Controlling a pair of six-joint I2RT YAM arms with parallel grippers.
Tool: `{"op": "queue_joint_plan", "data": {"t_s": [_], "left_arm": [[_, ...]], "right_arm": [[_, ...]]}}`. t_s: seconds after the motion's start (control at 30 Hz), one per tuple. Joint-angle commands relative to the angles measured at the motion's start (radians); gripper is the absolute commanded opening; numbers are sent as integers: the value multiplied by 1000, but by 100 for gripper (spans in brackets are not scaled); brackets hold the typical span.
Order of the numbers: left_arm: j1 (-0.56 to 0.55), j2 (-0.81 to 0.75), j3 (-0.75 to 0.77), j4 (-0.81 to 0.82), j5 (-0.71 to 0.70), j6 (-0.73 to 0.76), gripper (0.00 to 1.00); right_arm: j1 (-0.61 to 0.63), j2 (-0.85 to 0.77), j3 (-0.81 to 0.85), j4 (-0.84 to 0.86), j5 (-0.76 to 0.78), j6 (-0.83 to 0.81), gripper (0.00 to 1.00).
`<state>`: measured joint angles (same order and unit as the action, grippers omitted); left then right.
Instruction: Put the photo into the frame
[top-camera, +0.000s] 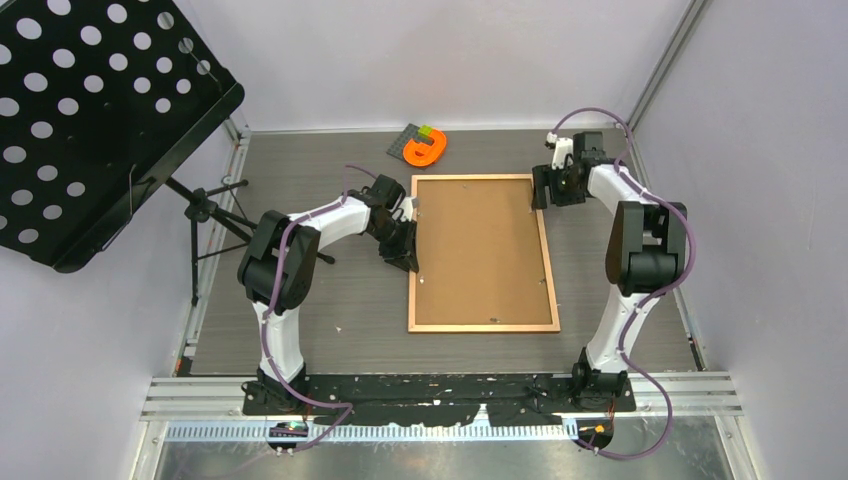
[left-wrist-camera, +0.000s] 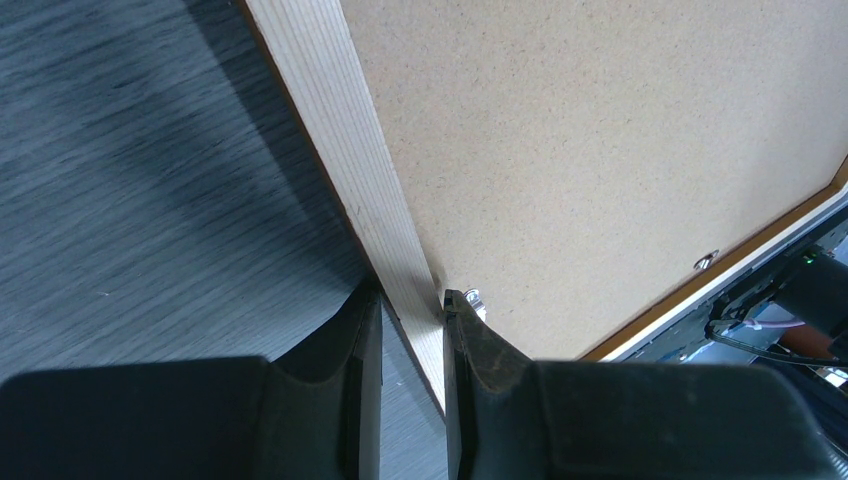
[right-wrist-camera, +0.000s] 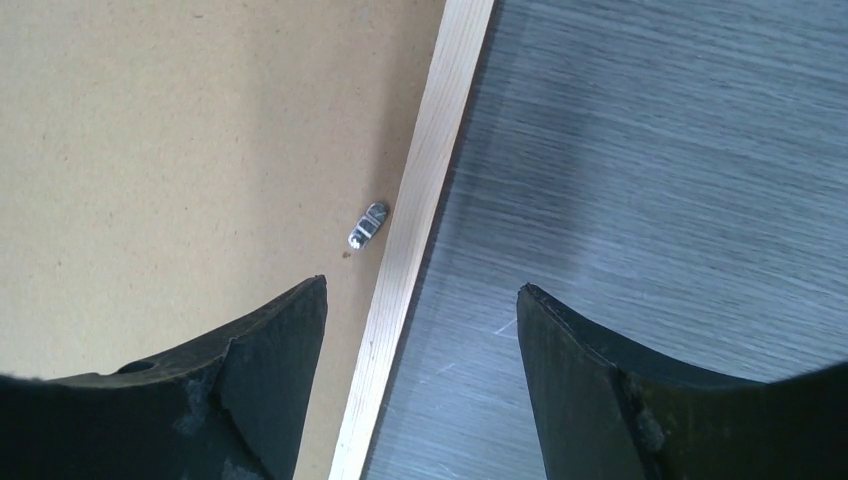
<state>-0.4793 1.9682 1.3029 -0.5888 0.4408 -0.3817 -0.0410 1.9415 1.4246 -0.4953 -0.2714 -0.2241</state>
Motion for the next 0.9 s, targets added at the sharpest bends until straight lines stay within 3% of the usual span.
{"op": "queue_joint_plan", "data": {"t_s": [0.0, 0.87], "left_arm": [[9, 47, -13, 26, -54, 50, 0], [9, 55, -18, 33, -42, 44, 0]], "right_arm": [[14, 34, 57, 27, 26, 87, 75], [41, 126, 103, 36, 111, 143, 53]]}}
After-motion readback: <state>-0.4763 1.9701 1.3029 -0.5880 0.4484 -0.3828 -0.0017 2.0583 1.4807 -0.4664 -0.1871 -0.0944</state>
